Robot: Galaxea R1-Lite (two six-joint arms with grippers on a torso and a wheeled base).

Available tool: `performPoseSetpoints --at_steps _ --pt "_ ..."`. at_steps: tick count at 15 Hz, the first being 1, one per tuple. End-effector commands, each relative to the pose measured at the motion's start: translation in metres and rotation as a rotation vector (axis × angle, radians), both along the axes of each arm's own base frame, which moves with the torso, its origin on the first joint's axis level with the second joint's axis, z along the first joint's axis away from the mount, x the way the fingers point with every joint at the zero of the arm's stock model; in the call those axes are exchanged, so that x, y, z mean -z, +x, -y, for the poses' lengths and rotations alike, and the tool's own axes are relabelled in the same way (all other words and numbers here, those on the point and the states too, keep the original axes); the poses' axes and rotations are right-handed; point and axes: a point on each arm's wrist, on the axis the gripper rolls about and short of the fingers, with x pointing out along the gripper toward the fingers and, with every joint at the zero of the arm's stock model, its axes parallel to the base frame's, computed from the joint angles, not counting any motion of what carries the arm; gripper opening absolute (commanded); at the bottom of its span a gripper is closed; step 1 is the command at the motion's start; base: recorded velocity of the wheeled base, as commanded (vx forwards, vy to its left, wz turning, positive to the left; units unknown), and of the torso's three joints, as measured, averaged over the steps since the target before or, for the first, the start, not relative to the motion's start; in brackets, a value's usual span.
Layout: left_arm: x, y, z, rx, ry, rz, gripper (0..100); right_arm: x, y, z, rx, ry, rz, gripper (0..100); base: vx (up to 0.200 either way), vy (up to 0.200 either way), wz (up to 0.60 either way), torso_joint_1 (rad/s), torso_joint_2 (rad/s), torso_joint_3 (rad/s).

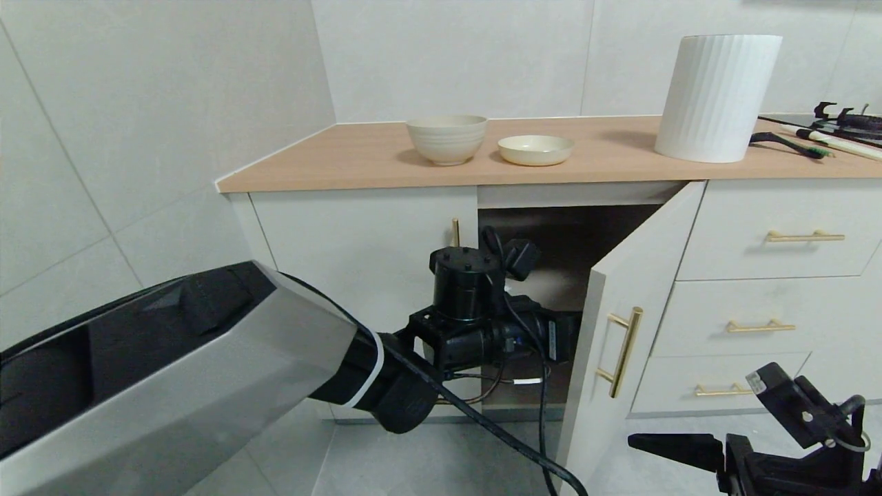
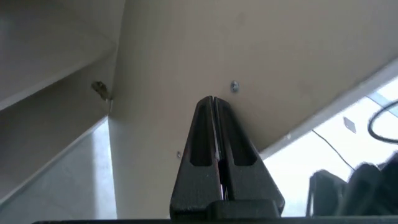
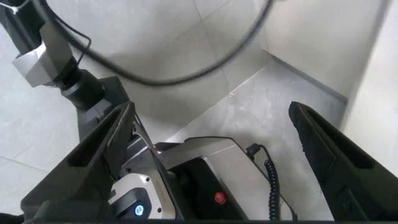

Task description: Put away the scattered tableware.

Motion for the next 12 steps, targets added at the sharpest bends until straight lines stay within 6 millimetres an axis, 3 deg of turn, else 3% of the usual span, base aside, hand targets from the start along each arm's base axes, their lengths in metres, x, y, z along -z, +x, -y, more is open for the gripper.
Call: performPoseSetpoints --at_steps 1,3,4,6,9,10,11,12 --pt "-0.016 -0.033 0.024 0.102 -0.027 0.051 0 -0.004 -0.006 -0.003 -0.035 0.013 0.018 100 0.000 0.000 0.00 0.000 0.00 0.000" --pt "-0.036 -0.068 0.038 0.328 -0.088 0.124 0 -0.012 -0.015 -0.001 -0.064 0.045 0.056 100 0.000 0.000 0.00 0.000 0.00 0.000" --pt "-0.042 -0.079 0.034 0.399 -0.109 0.132 0 -0.015 -0.019 0.000 -0.077 0.060 0.074 100 0.000 0.000 0.00 0.000 0.00 0.000" --pt "-0.046 -0.072 0.022 0.361 -0.107 0.135 0 -0.016 -0.020 0.000 -0.082 0.063 0.079 100 0.000 0.000 0.00 0.000 0.00 0.000" --pt "-0.064 -0.047 -0.033 0.155 -0.082 0.137 0 -0.017 -0.015 -0.002 -0.063 0.062 0.077 100 0.000 0.000 0.00 0.000 0.00 0.000" --pt "-0.081 -0.049 -0.060 0.091 -0.059 0.119 0 -0.020 -0.008 -0.004 -0.018 0.062 0.088 100 0.000 0.000 0.00 0.000 0.00 0.000" --pt "-0.090 -0.052 -0.073 0.061 -0.044 0.105 0 -0.021 -0.003 -0.005 0.014 0.058 0.092 100 0.000 0.000 0.00 0.000 0.00 0.000" --pt "-0.124 -0.074 -0.115 -0.036 0.015 0.051 0 -0.026 0.006 -0.009 0.112 0.049 0.113 100 0.000 0.000 0.00 0.000 0.00 0.000"
